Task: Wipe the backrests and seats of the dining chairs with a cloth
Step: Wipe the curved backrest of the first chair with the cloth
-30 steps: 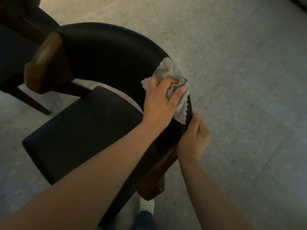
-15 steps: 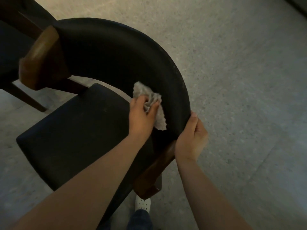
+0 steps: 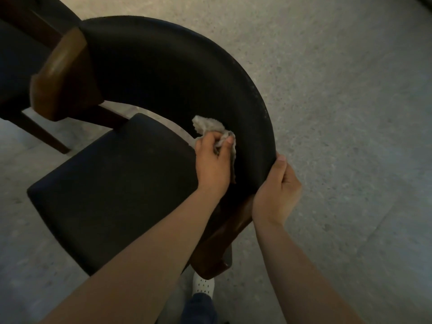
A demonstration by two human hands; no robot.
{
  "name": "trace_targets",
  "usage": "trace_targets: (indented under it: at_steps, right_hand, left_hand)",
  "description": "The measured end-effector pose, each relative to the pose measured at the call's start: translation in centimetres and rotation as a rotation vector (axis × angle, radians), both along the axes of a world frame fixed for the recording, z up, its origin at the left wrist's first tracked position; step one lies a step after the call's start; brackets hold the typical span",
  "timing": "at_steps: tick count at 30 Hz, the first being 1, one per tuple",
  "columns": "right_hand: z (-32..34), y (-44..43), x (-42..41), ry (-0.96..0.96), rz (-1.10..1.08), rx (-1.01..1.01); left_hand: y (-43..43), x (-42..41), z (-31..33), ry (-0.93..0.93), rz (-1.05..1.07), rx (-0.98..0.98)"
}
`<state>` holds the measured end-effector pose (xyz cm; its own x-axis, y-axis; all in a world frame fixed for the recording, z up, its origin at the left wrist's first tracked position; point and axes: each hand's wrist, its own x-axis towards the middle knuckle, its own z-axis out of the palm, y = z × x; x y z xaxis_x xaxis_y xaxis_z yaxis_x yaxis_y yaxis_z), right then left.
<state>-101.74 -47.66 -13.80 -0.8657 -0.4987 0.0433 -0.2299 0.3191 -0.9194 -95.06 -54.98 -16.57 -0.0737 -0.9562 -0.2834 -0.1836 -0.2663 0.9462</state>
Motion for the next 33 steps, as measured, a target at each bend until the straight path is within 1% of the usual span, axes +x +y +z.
trace_targets:
  at_steps: [4, 6, 10, 14, 18, 21, 25, 31, 33]
  right_hand:
    - [0.0, 0.1, -0.1, 0.000, -0.003, -0.011]
    - [0.2, 0.1, 0.0, 0.000, -0.008, -0.028]
    - [0.2, 0.0, 0.1, 0.010, 0.001, -0.022]
    - [0.2, 0.1, 0.0, 0.006, -0.002, -0.014]
    - [0.1, 0.0, 0.1, 0.009, 0.003, -0.018]
    - [-0.1, 0.0, 0.0, 0.017, 0.000, -0.020]
    - [-0.3, 0.0, 0.0, 0.016, -0.010, -0.017]
    - [-0.2, -0.1, 0.0, 0.033, 0.000, -0.030]
    - [0.0, -0.1, 0.0, 0.043, 0.013, -0.029]
  left_hand:
    - [-0.4, 1.1, -1.5, 0.059, 0.133, 0.090]
    - [-0.4, 1.2, -2.1, 0.072, 0.158, 0.113]
    - [-0.1, 1.1, -2.5, 0.035, 0.133, 0.085]
    - [0.9, 2.1, -2.0, 0.000, 0.042, -0.049]
    - [1.6, 1.2, -1.8, -0.045, -0.053, -0.083]
    - [1.7, 0.4, -2.1, -0.131, -0.013, -0.154]
    - [1.4, -0.1, -2.7, -0.149, 0.039, -0.223]
    - [0.6, 0.4, -4.5, -0.123, 0.025, -0.179]
    - [0.5, 1.1, -5.8, -0.130, 0.024, -0.118]
